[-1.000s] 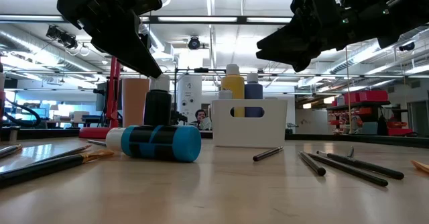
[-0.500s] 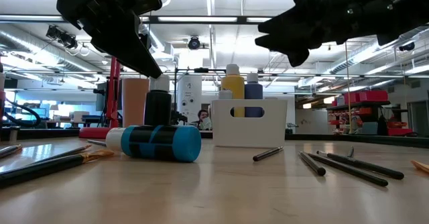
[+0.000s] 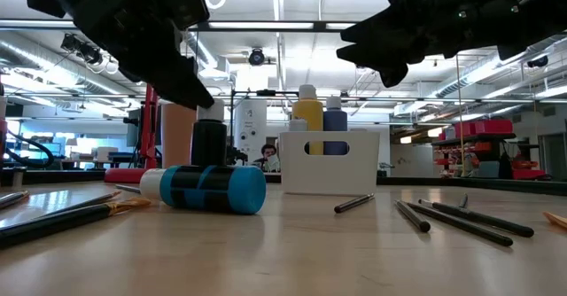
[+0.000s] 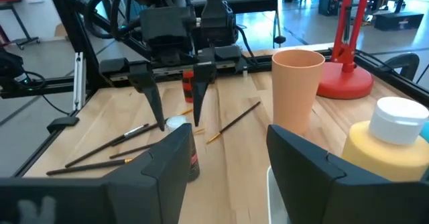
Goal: Pick & Place Paint Supplies
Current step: Put the small black paint bottle into the white bin
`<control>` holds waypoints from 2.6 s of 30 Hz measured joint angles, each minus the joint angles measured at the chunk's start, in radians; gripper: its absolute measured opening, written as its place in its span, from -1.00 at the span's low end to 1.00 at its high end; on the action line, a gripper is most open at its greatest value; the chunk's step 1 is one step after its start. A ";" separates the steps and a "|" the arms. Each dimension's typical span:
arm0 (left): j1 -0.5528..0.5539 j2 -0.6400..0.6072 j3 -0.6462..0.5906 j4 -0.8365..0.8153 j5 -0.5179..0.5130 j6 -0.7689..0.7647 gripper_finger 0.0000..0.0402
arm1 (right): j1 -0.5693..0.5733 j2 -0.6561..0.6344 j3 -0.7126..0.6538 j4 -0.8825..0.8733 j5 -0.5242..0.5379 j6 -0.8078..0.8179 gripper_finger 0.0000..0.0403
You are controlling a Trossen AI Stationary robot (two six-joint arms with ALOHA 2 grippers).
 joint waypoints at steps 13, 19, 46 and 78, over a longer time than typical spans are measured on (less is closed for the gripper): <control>0.027 0.000 0.001 0.039 0.094 0.045 -0.14 | 0.000 0.000 0.000 0.000 -0.001 0.000 -0.03; 0.046 0.000 0.001 0.015 0.085 0.063 -0.28 | 0.000 0.000 0.000 0.001 -0.002 0.000 -0.03; 0.086 0.000 0.195 0.069 0.045 0.415 -0.37 | 0.092 0.216 0.220 -0.090 -0.003 -0.132 -0.02; 0.086 0.000 0.195 0.066 -0.007 0.443 -0.31 | 0.042 0.335 0.388 -0.206 -0.005 -0.119 -0.26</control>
